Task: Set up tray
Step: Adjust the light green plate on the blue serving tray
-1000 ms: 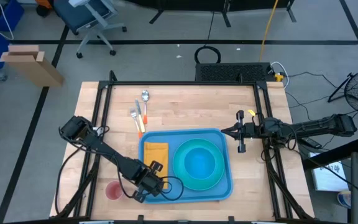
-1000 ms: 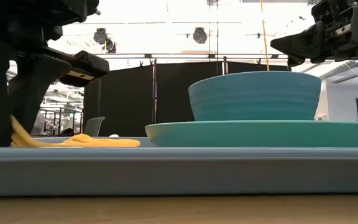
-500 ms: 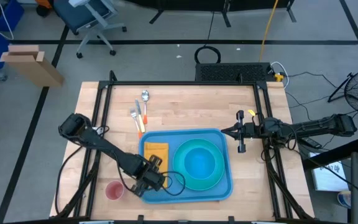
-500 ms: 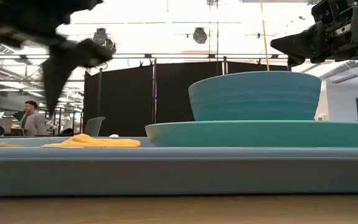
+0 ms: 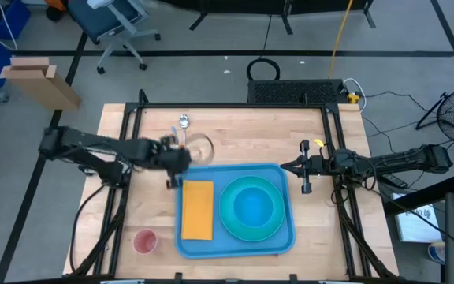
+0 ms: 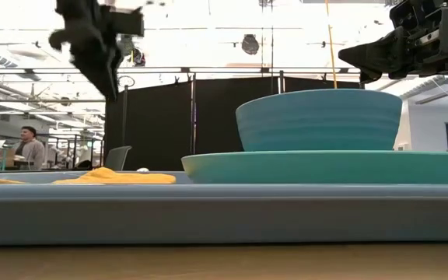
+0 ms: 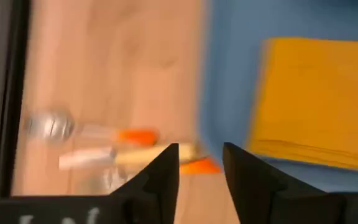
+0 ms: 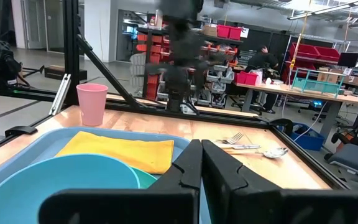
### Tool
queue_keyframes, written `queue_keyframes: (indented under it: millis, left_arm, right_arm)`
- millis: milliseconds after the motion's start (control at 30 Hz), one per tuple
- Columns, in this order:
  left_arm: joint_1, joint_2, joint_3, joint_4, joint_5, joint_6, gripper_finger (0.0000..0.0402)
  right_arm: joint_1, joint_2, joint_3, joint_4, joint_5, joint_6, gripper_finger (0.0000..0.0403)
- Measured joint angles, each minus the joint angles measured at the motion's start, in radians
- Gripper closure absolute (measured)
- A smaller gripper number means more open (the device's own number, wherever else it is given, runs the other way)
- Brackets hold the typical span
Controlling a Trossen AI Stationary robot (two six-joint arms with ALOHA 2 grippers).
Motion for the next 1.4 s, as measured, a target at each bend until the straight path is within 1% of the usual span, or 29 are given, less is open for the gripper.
queue_keyframes:
  millis: [67, 133, 167, 267, 400, 467, 533, 700, 800, 867, 1200, 1400]
  left_arm:
    - [0.098, -0.072, -0.072, 0.055, 0.0, -0.087, 0.0296]
    - [0.192, -0.119, -0.116, 0.097, 0.001, -0.191, 0.031]
    - [0.231, -0.133, -0.131, 0.103, 0.012, -0.22, 0.0317]
    - [0.314, -0.164, -0.148, 0.095, 0.037, -0.212, 0.0342]
    - [0.385, -0.192, -0.15, 0.111, 0.043, -0.217, 0.0391]
    - [0.413, -0.194, -0.15, 0.123, 0.065, -0.204, 0.0395]
    - [0.43, -0.194, -0.15, 0.122, 0.085, -0.174, 0.039]
    - [0.47, -0.194, -0.15, 0.123, 0.045, -0.161, 0.0398]
    - [0.509, -0.193, -0.15, 0.149, 0.112, -0.146, 0.0393]
    - [0.521, -0.192, -0.15, 0.16, 0.135, -0.138, 0.0395]
    - [0.531, -0.192, -0.15, 0.181, 0.105, -0.099, 0.0398]
    - [0.531, -0.192, -0.15, 0.191, 0.105, -0.086, 0.0395]
  right_arm:
    - [0.0, 0.0, 0.0, 0.0, 0.0, 0.0, 0.0403]
    - [0.0, 0.0, 0.0, 0.0, 0.0, -0.001, 0.0403]
    - [0.0, 0.0, 0.0, 0.0, 0.0, -0.001, 0.0403]
    - [0.0, 0.0, 0.0, 0.001, 0.0, -0.002, 0.0403]
    - [0.0, 0.0, 0.0, 0.0, 0.0, -0.002, 0.0403]
    - [0.0, 0.0, 0.0, 0.0, 0.0, -0.003, 0.0403]
    - [0.0, 0.0, 0.0, 0.0, 0.0, -0.003, 0.0403]
    - [0.0, 0.0, 0.0, -0.01, 0.0, 0.0, 0.0403]
    - [0.0, 0.0, 0.0, -0.01, 0.0, 0.0, 0.0403]
    - [0.0, 0.0, 0.0, -0.01, 0.0, 0.0, 0.0403]
    - [0.0, 0.0, 0.0, -0.01, 0.0, 0.0, 0.0403]
    - [0.0, 0.0, 0.0, -0.011, 0.0, 0.0, 0.0403]
